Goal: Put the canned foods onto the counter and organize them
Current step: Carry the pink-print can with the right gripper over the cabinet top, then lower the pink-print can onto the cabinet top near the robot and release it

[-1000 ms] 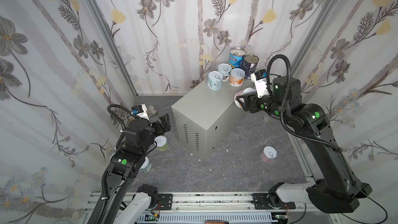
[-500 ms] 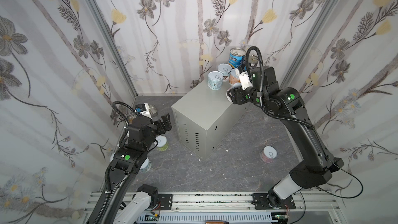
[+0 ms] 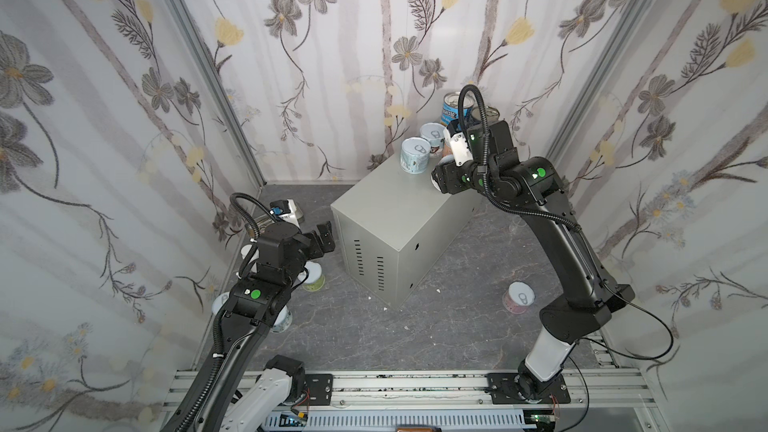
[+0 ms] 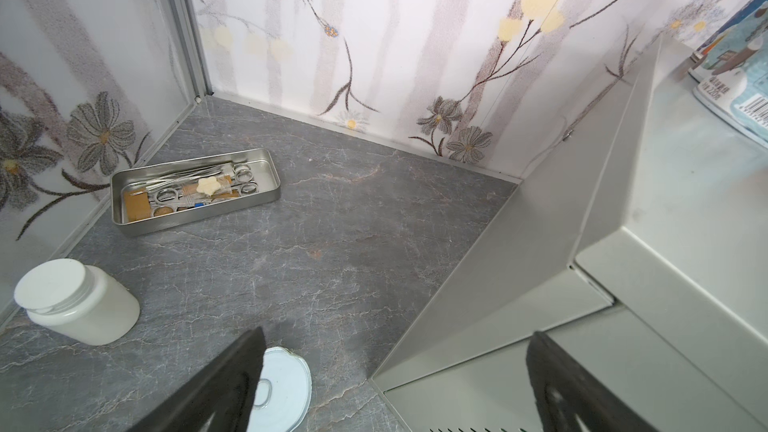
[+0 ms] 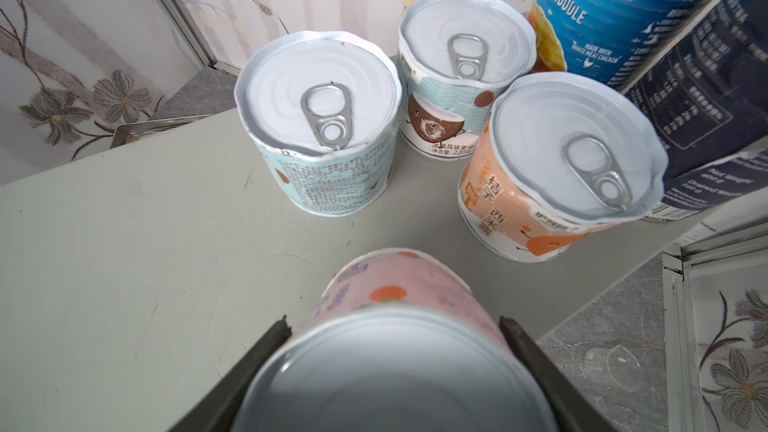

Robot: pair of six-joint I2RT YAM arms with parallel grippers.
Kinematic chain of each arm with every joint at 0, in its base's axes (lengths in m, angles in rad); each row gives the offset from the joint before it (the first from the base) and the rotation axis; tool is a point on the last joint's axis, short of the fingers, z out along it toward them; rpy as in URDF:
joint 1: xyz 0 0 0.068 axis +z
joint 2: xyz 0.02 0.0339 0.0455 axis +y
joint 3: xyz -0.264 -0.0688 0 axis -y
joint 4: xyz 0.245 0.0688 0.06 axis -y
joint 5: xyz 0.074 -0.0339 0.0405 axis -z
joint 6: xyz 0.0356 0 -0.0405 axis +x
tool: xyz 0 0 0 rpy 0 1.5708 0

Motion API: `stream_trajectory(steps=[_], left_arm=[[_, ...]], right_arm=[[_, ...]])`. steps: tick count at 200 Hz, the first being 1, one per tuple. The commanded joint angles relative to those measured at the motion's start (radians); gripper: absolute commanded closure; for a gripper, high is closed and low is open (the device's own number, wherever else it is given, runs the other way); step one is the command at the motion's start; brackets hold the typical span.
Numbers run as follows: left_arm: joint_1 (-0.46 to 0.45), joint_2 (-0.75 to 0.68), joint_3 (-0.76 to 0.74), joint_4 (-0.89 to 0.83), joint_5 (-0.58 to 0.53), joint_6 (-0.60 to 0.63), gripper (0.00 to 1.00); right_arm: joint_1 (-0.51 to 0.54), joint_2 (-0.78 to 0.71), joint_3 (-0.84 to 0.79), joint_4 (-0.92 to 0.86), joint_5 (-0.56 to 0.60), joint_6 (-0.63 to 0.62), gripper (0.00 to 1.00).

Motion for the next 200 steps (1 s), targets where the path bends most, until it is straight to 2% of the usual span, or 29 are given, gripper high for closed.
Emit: stream_trajectory(steps=[1,88,120,134,178,200], left_arm=[[0.002,0.01,-0.006,0.046,-0.004,0.005,0.0],[0.001,0.02,0.0,0.052,0.006,0.007,0.0],[0.001,0.022,0.003,0.05,0.004,0.009,0.0],[0.001,0.022,0.004,0.05,-0.005,0.007,0.0],[0.041,0.013,0.006,0.05,-0.009,-0.025,0.0],[0.076,0.0,-0.003,0.05,0.011,-0.042,0.0]], right_arm=[[-0.004,0.016,0.012,0.051,-0.007,-0.013,0.28],[-0.014,0.054,0.011,0.117,-0.036,-0.002,0.1],[-0.015,0.043,0.019,0.156,-0.045,-0.002,0.06],[-0.015,0.023,0.022,0.179,-0.035,-0.001,0.01],[-0.017,-0.075,0.02,0.228,-0.013,-0.013,0.0],[-0.016,-0.144,-0.033,0.247,-0.019,-0.01,0.01]])
